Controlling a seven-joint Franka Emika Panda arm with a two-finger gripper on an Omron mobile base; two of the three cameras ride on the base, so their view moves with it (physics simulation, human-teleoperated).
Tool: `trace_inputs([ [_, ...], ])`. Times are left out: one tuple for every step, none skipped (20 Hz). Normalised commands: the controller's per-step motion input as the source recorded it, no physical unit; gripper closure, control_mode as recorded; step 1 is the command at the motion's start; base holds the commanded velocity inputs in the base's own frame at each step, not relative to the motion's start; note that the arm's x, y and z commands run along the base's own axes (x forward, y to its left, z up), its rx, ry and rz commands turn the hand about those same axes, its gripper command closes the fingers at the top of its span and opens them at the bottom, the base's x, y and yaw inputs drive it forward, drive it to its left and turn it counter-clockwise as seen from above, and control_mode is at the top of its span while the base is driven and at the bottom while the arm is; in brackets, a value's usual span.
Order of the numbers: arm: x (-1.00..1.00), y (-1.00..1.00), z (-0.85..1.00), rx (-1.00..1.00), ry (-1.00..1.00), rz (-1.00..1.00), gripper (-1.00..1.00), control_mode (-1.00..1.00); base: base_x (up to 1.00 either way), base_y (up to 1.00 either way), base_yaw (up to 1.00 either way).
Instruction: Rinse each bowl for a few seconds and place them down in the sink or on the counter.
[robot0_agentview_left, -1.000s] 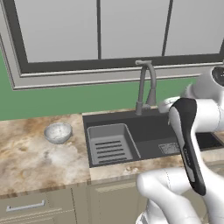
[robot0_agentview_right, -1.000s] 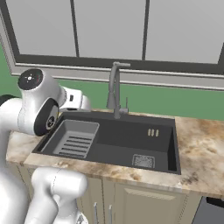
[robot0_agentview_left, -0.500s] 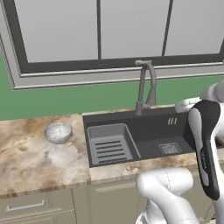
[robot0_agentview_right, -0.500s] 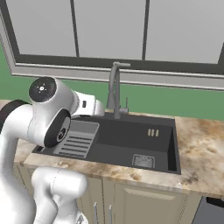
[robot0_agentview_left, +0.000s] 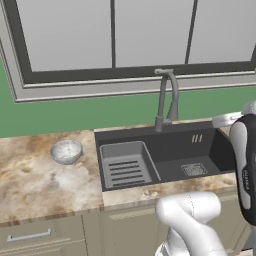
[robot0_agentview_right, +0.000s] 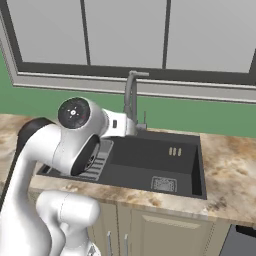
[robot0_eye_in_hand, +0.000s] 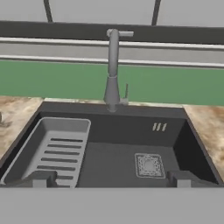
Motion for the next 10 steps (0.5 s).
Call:
trace_inputs([
  [0.12, -0.25, -0.10, 0.02, -0.15, 0.11, -1.00, -1.00, 0.00, 0.00, 0.00],
  [0.15, -0.25, -0.10, 0.01, -0.15, 0.11, -1.00, -1.00, 0.00, 0.00, 0.00],
  [0.16, -0.25, -0.11, 0.01, -0.17, 0.11, -1.00, -1.00, 0.00, 0.00, 0.00],
  [0.17, -0.24, -0.13, 0.00, -0.17, 0.11, -1.00, -1.00, 0.00, 0.00, 0.00],
  [0.18, -0.24, -0.16, 0.00, -0.17, 0.11, -1.00, -1.00, 0.00, 0.00, 0.00],
  [0.24, -0.20, -0.16, 0.00, -0.16, 0.11, -1.00, -1.00, 0.00, 0.00, 0.00],
  [0.28, -0.17, -0.19, 0.00, -0.16, 0.12, -1.00, -1.00, 0.00, 0.00, 0.00],
  [0.30, -0.17, -0.20, 0.00, -0.15, 0.13, -1.00, -1.00, 0.00, 0.00, 0.00],
  [0.39, -0.07, -0.22, 0.00, -0.15, 0.12, -1.00, -1.00, 0.00, 0.00, 0.00],
  [0.39, -0.02, -0.21, 0.00, -0.15, 0.10, -1.00, -1.00, 0.00, 0.00, 0.00],
])
